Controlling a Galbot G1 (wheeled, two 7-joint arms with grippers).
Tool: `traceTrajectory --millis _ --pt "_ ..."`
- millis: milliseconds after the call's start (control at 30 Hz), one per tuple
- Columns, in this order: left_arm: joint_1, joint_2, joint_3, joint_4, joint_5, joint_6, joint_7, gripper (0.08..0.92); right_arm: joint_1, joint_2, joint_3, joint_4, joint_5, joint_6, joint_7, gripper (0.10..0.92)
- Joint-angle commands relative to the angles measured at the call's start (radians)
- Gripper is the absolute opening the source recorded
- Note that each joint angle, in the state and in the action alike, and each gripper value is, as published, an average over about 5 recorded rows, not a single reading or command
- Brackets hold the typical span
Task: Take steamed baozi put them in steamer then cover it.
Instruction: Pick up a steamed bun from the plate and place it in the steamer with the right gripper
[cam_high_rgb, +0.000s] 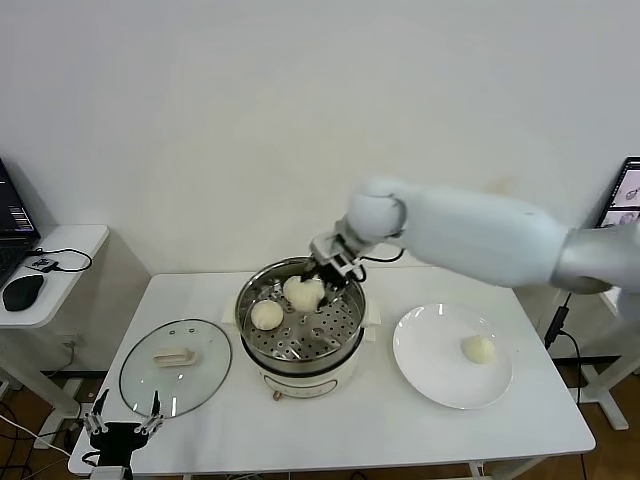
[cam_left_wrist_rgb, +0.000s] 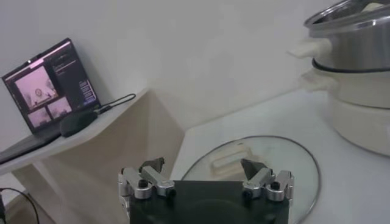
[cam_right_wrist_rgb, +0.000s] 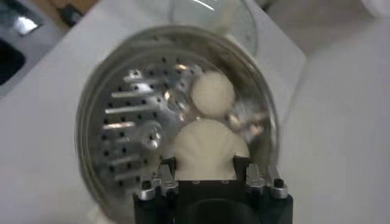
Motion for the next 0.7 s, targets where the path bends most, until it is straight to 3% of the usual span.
traceTrajectory --millis 33,700 --pt "0.001 -0.001 -0.003 0.003 -0.006 -0.002 -0.002 0.823 -0.009 0.133 -0.065 -0.065 -0.111 0.208 -0.018 0.606" --pt "-0.008 0.000 -0.004 0.016 -0.013 -0.003 -0.005 0.823 -0.029 0.126 -0.090 -0.061 -0.178 0.271 -0.075 0.659"
